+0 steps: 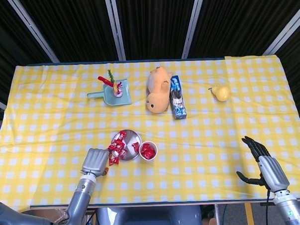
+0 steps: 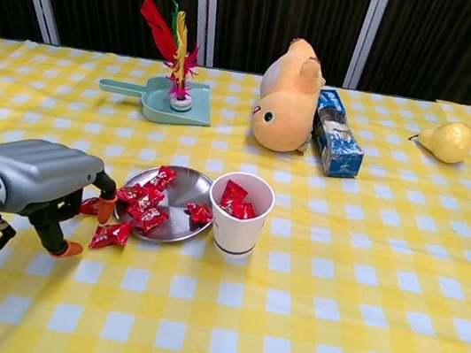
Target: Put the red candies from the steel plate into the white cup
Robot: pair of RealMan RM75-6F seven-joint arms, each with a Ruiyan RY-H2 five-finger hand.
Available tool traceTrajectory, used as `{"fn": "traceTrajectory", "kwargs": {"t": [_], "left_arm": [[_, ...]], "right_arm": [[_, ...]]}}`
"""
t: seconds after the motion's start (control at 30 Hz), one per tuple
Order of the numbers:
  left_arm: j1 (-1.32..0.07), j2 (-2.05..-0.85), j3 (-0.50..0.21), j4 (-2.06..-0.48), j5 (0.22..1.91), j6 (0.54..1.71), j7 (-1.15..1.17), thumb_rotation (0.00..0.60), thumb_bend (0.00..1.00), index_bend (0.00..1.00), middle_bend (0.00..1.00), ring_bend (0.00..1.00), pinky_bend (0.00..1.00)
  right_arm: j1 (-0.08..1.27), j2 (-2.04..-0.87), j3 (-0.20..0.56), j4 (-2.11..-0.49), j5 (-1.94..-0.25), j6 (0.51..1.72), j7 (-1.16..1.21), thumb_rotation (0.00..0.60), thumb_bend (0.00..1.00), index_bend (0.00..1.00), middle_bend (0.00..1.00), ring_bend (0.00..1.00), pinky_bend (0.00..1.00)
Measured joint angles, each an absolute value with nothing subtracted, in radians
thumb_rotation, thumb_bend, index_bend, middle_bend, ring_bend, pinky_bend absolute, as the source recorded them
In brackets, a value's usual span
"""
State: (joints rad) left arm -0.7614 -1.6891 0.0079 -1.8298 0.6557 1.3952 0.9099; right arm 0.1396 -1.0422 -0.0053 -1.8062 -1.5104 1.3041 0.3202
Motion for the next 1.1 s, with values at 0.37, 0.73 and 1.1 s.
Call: {"fn": "traceTrajectory", "kwargs": {"t": [0.37,0.73,1.1], "left_arm": [[-0.747,-1.743,-0.024,-1.786,0.658,1.392,0.928,0.600,0.32,0.42,0.93,0.98,1.00],[-0.738,-1.777,-0.036,-1.765,0.670,1.380,0.945,0.600,0.45,0.55,0.94,0.98,1.00],[-0.717,-1.744,-0.041,-1.819,0.715,1.400,0.941,0.600,0.46,0.56,0.94,0.98,1.00]], "right_arm": [[0.140,-1.041,-0.006,-1.807,-1.510,1.302,0.322,0.600,0.33,0.00,0.00,0.00,0.00],[0.141,-1.040,-0.006,-1.808,-1.508,1.300,0.324,0.600,0.33,0.00,0.00,0.00,0.00],[0.138,-1.040,-0.007,-1.808,-1.514,1.308,0.322,0.600,0.33,0.00,0.00,0.00,0.00]]}}
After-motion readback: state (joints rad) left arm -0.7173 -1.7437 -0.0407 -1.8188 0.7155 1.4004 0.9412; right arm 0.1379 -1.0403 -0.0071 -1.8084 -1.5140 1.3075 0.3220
